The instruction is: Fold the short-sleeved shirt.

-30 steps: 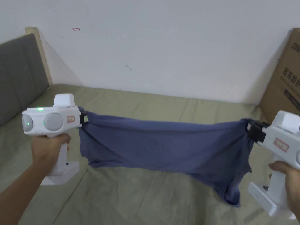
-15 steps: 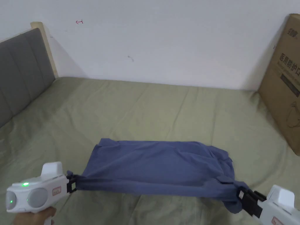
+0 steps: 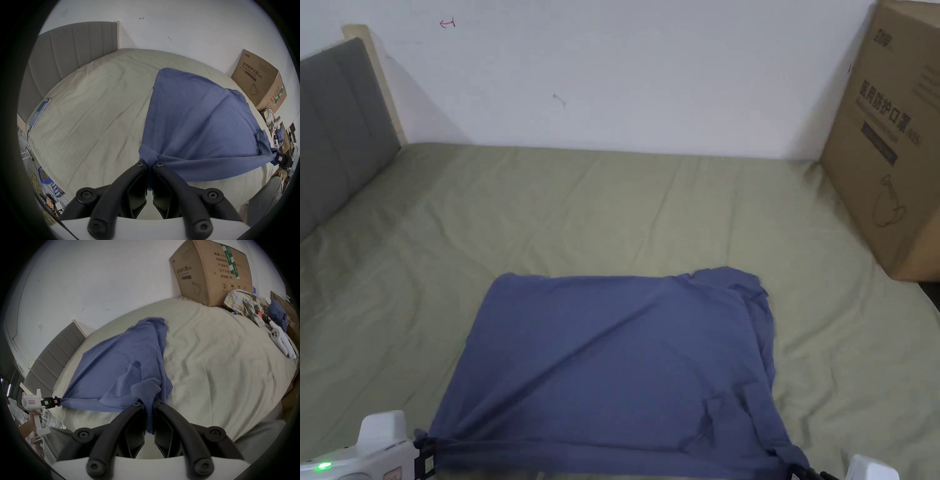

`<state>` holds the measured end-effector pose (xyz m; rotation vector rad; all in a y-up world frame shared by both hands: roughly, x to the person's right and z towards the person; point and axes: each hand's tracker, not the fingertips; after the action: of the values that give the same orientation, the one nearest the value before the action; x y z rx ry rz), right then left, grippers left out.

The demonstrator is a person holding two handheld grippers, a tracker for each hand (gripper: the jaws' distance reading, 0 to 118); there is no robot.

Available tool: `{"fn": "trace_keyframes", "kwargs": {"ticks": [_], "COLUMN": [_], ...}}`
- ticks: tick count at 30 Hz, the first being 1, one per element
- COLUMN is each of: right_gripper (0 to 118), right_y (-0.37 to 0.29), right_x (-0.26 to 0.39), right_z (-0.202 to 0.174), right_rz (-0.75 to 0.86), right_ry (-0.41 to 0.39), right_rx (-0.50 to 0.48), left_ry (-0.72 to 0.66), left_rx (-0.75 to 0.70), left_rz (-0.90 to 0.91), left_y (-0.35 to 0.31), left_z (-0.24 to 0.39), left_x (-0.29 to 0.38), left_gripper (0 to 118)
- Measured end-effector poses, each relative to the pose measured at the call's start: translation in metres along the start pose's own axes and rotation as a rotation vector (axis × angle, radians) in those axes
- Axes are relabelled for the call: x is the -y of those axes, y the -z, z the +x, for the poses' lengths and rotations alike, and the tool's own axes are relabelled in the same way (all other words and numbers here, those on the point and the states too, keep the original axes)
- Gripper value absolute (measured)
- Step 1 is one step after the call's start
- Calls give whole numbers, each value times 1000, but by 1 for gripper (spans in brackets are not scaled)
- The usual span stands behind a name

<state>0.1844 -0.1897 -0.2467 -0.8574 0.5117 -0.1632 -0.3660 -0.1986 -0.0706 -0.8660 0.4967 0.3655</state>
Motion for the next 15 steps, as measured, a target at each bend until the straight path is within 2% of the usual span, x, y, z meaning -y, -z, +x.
{"fn": "trace_keyframes", "kwargs": {"ticks": [6,8,11,12,13,14,15], "right_gripper": [5,5,5,8,17,32,57], "right_y": [17,31,39,39,36,33,29], "right_x": [25,30,33,32,31,28,23], "right_z": [-1,-5,-12,-16,-18,-21,-25], "right_rz": [-115,-174,-175,-171,-167,-163,-169], "right_ry": [9,-29,-63,-60,-56,-56,-69], "right_rx": [112,176,209,214,218,222,237], "left_ry": [35,37,45,44,44,39,25], "left_rx": [-21,-30,-48,-48,-48,-60,-65], "left_rz": [-40,-39,-38,-42,-51,-67,-83], "left_y": [3,5,3,1,-2,-5,-9], "left_z": [3,6,11,12,13,15,16], "left_x": [24,26,24,24,23,21,18], "left_gripper": [3,3,7,19,32,48,68]}}
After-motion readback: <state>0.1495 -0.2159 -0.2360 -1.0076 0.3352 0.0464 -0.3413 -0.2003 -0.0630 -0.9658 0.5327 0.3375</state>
